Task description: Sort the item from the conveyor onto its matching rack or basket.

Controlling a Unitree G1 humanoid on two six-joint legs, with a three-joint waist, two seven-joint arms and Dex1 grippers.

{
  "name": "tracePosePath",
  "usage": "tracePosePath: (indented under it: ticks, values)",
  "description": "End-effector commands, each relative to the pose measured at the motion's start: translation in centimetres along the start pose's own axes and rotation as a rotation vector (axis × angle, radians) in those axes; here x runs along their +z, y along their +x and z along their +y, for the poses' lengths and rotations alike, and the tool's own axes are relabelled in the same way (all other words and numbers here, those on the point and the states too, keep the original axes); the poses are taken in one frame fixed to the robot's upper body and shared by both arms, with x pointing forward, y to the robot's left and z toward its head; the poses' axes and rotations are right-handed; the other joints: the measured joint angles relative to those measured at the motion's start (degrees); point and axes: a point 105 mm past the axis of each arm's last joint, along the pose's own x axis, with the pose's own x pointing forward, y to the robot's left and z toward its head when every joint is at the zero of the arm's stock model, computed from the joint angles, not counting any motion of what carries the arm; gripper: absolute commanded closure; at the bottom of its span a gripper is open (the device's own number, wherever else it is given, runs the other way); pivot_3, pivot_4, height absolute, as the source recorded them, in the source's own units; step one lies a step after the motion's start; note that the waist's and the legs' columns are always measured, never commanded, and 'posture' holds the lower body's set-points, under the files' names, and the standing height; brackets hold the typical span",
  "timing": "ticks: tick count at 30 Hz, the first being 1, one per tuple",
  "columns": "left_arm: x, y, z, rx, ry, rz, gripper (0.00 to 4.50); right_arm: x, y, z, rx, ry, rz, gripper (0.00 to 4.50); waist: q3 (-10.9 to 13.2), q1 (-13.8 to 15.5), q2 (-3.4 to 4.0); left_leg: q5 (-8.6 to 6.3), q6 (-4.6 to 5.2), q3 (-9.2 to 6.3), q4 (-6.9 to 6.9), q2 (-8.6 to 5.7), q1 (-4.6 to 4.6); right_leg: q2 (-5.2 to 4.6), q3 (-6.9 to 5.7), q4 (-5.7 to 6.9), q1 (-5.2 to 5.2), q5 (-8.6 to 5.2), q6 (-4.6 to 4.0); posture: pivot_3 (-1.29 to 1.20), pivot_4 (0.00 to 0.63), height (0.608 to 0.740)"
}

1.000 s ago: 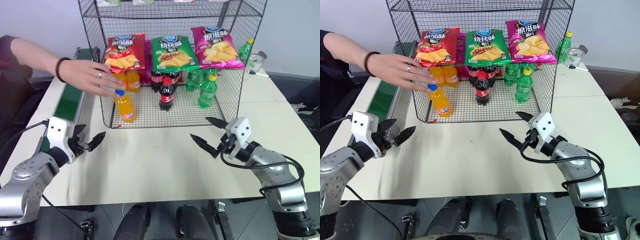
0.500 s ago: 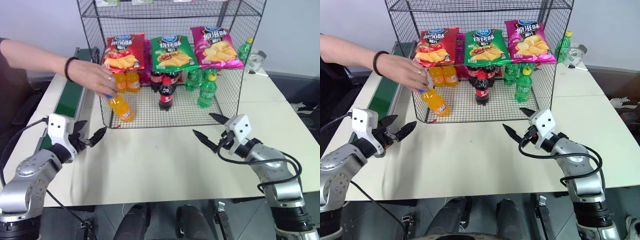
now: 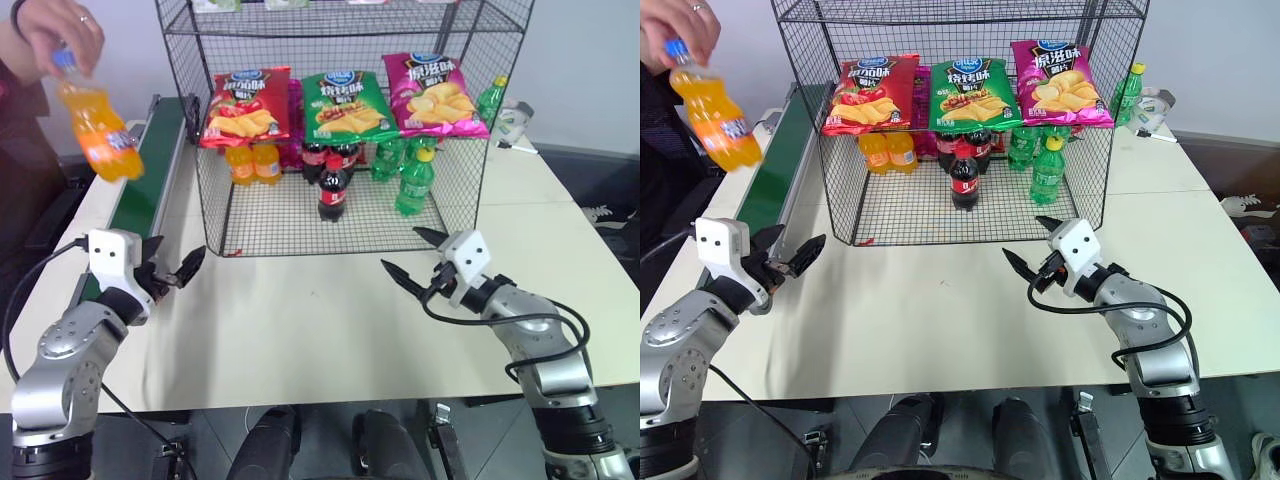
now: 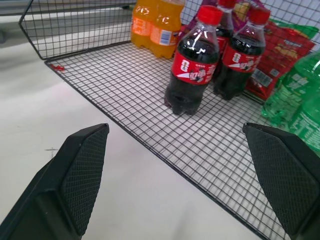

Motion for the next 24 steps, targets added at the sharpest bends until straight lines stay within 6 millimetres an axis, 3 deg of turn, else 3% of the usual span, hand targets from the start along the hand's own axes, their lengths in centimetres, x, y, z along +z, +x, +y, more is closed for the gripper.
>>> tracePosePath:
  ticks: [1,10,14,17,24]
  values:
    - [1.4,0.1,0.9,0.069,0.084,-0.062,0.09,1.6,-0.1,-0.5,-0.023,-0.031,-0.066,0.0,0.0,0.05,0.0,0.0,0.0,0.0,0.0,0.0,0.0,0.0,0.0,0.0,0.01,0.0,0.0,0.0,0.15,0.74]
    - [1.5,1.3,-0.1,0.024,0.159,-0.086,0.09,1.9,-0.4,-1.4,-0.089,0.01,-0.08,0.0,0.0,0.08,0.0,0.0,0.0,0.0,0.0,-0.01,0.0,0.0,-0.01,0.0,0.01,0.01,0.01,0.0,0.15,0.74]
    - [1.3,1.4,-0.2,0.006,0.121,-0.089,0.09,1.7,-0.7,-0.9,-0.051,0.046,-0.072,0.0,0.0,-0.01,0.0,0.0,0.0,0.0,-0.01,0.0,0.0,0.01,-0.01,0.0,0.0,0.01,0.02,0.0,0.15,0.74]
    - [1.5,1.2,0.9,0.061,0.066,-0.112,0.09,1.5,-0.8,-0.3,-0.028,0.047,-0.061,0.0,0.0,-0.01,0.0,0.0,0.0,0.0,0.0,-0.01,0.0,0.0,-0.01,0.0,0.01,0.01,0.03,0.0,0.15,0.74]
    - [1.8,0.3,0.7,0.06,0.1,-0.13,0.09,1.2,-1.3,1.2,0.073,0.09,-0.041,0.0,0.0,-0.01,0.0,0.0,0.0,0.0,0.0,0.0,0.0,0.0,-0.01,0.0,0.02,0.02,0.03,0.0,0.15,0.74]
